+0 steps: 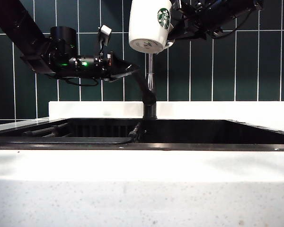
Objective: Pick up the mug next to the sink, go to the faucet to get some water, pour the water into the sink, and finally put the mug back to its place.
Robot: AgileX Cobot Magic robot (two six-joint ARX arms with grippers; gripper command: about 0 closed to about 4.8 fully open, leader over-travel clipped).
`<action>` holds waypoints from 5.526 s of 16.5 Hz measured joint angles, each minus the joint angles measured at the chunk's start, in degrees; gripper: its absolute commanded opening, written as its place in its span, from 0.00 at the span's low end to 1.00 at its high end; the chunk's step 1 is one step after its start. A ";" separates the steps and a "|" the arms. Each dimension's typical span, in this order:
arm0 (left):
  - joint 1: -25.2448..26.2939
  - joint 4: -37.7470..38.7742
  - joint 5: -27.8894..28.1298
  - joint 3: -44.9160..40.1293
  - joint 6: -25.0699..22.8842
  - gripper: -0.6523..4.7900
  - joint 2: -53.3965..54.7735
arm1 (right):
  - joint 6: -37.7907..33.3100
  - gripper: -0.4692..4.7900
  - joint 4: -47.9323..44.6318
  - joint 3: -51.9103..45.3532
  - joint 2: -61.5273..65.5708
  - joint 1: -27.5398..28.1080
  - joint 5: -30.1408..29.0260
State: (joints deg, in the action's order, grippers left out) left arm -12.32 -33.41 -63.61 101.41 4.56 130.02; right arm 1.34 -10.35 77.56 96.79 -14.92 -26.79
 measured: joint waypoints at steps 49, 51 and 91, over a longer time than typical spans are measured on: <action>3.50 3.82 25.18 0.15 1.95 0.11 -16.11 | 22.53 0.09 -2.58 -0.22 0.37 1.55 14.32; 4.76 12.17 25.29 0.17 4.52 0.11 -19.82 | 27.54 0.09 -1.81 -0.22 0.35 1.49 15.32; 6.97 44.02 44.30 -70.90 6.80 0.11 -92.59 | 94.33 0.09 11.76 -3.45 -6.03 -5.38 26.80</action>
State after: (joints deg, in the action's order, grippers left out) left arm -5.34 10.61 -19.31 30.50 11.35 37.43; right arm 95.68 1.41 74.11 90.76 -20.29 0.01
